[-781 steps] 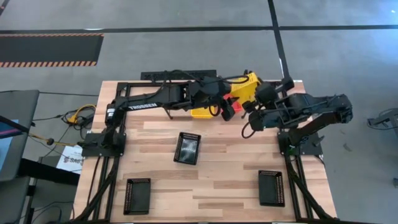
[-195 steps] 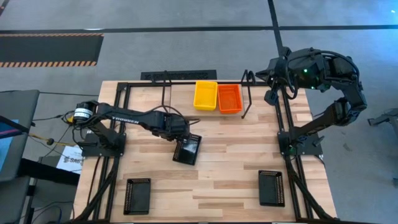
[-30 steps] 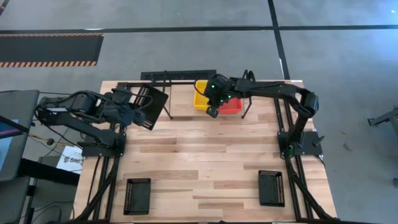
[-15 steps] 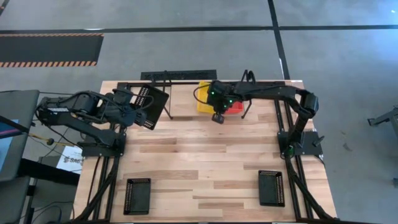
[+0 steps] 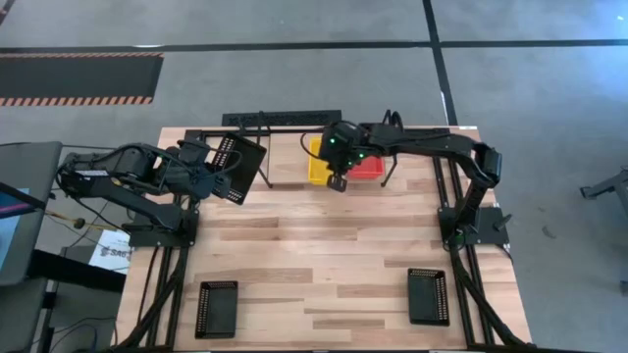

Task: Stack baskets on shelf by color
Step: Put the top black bin on the shelf

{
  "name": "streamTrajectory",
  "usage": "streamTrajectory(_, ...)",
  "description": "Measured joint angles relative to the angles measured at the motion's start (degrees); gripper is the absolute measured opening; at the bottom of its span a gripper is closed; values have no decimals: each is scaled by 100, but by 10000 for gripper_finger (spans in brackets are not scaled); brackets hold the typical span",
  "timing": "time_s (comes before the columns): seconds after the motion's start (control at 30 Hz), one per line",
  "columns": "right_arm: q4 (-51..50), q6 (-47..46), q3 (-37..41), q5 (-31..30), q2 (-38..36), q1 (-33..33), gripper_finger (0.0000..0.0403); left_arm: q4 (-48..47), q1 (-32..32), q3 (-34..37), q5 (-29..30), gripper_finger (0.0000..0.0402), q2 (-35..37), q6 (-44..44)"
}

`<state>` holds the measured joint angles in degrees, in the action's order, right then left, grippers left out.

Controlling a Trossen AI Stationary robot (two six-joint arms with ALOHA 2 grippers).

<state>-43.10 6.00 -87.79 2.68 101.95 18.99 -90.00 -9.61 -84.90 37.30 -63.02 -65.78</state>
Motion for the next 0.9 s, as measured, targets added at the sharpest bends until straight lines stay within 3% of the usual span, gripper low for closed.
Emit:
streamTrajectory(0.2, -213, 2, -499, 101, -12, -311, 0, -1, 0, 0, 0, 0, 0, 0)
streamTrajectory(0.37, -354, 23, -379, 192, 51, -864, 0, -1, 0, 0, 1, 0, 0, 0)
streamTrajectory(0.5, -318, 16, -27, -129, 50, -1131, 0, -1, 0, 0, 0, 0, 0, 4)
streamTrajectory(0.9, 206, -115, 758, -313, 52, -763, 0, -1, 0, 0, 0, 0, 0, 6)
